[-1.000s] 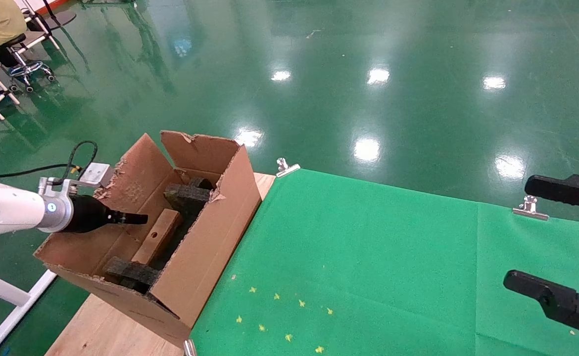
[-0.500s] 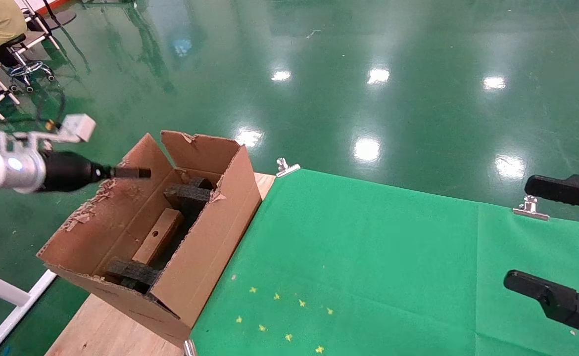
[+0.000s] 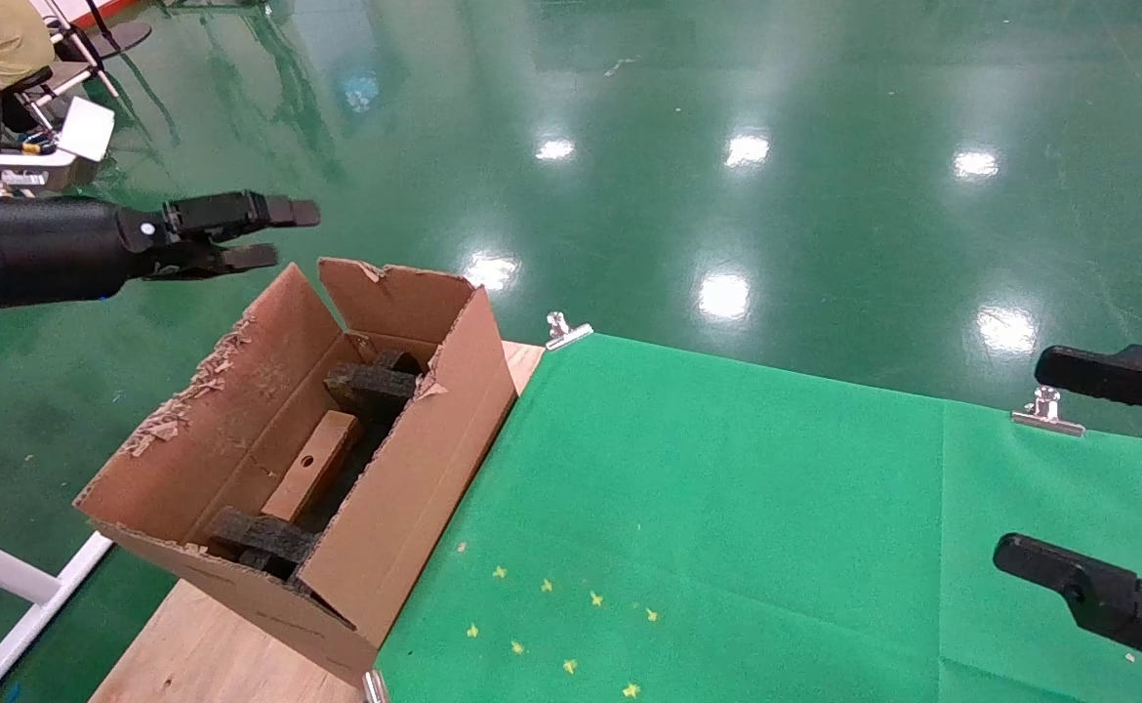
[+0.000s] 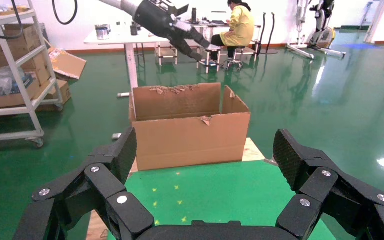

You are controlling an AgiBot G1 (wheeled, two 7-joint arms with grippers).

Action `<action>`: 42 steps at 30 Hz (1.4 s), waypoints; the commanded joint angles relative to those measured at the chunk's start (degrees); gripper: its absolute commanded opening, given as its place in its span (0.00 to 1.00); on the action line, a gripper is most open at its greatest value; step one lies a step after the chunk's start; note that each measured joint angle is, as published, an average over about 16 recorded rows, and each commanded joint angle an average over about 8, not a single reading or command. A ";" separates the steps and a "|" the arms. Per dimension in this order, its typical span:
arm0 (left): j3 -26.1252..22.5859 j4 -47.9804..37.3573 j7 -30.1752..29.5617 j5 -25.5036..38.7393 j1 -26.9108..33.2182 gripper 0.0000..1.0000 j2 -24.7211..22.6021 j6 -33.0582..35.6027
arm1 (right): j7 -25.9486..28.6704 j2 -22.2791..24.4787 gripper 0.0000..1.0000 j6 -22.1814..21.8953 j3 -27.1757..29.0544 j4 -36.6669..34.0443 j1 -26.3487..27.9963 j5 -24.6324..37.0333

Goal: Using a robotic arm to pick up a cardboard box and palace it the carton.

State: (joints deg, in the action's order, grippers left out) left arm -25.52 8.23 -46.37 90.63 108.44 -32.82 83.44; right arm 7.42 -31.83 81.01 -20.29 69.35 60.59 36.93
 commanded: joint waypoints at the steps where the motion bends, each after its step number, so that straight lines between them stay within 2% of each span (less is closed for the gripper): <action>1: 1.17 -0.30 -1.81 -2.06 0.17 1.00 0.51 3.91 | 0.00 0.00 1.00 0.00 0.00 0.00 0.00 0.00; 5: 1.87 -0.49 -2.50 -3.38 0.26 1.00 0.60 6.43 | 0.00 0.01 1.00 -0.01 0.00 -0.01 -0.01 -0.01; 15: 1.72 1.93 -0.53 -4.31 -1.69 1.00 0.38 4.62 | 0.00 0.01 1.00 0.00 0.00 -0.01 -0.01 -0.01; 42: 5.31 31.17 16.13 -24.81 -22.52 1.00 -0.81 3.53 | 0.00 0.01 1.00 0.00 0.00 -0.01 -0.01 -0.01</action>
State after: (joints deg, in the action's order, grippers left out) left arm -20.21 39.41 -30.23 65.82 85.91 -33.63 86.97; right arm 7.42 -31.82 81.01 -20.30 69.34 60.58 36.93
